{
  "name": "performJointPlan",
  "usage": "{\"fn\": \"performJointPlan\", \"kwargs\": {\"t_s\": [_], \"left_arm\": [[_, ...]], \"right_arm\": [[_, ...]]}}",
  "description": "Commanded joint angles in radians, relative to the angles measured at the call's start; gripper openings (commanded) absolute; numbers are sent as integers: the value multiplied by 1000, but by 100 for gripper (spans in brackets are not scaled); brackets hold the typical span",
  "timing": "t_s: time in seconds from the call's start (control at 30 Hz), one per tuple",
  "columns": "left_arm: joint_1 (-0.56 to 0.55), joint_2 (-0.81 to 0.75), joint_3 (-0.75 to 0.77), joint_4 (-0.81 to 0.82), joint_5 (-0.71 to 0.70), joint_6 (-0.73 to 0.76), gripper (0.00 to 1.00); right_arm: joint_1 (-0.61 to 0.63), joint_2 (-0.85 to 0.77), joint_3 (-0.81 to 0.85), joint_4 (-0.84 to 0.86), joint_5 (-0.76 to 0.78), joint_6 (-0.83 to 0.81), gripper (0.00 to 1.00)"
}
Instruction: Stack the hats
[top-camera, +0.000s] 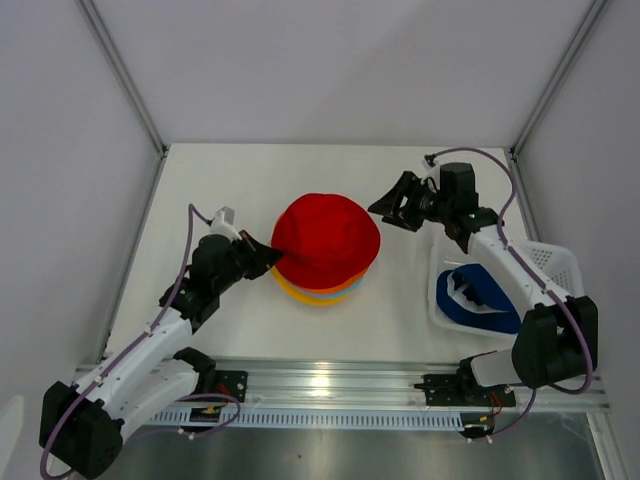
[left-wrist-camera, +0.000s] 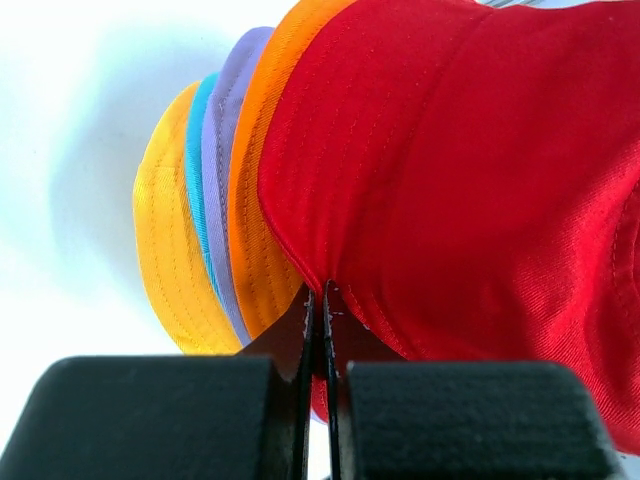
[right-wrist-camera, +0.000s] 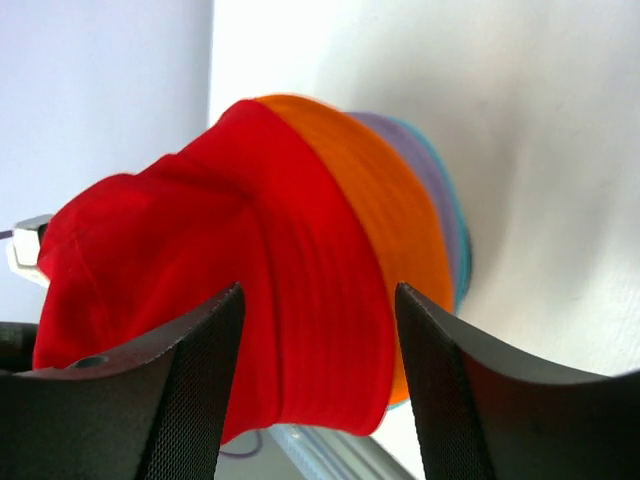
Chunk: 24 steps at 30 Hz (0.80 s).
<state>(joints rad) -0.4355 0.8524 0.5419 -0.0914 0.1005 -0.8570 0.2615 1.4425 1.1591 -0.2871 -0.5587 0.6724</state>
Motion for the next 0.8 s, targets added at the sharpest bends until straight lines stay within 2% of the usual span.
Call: {"fn": "performJointPlan", "kwargs": {"t_s": [0.0, 0.17, 0.43, 0.53, 0.63, 0.67, 0.73, 0.77], "left_arm": [[-48, -12, -23, -65, -88, -46, 1], [-88, -12, -37, -76, -96, -71, 1], [-129, -41, -40, -105, -165, -99, 1], [-140, -47, -43, -105, -177, -111, 1], [-143, -46, -40, -107, -185, -117, 1], [-146, -42, -40, -110, -189, -119, 1], [-144, -38, -37, -122, -194, -119, 1], [-146, -38, -37, -126, -197, -119, 1]], "right_arm": [[27, -79, -149, 189, 8, 147, 64], [73, -100, -261, 247, 62, 202, 64], [62, -111, -317, 328, 99, 260, 63], [62, -93, -323, 379, 72, 300, 52], [65, -85, -335, 437, 62, 332, 31], [65, -80, -337, 447, 62, 332, 17], [64, -74, -335, 434, 68, 316, 1], [64, -71, -335, 424, 74, 306, 0]]}}
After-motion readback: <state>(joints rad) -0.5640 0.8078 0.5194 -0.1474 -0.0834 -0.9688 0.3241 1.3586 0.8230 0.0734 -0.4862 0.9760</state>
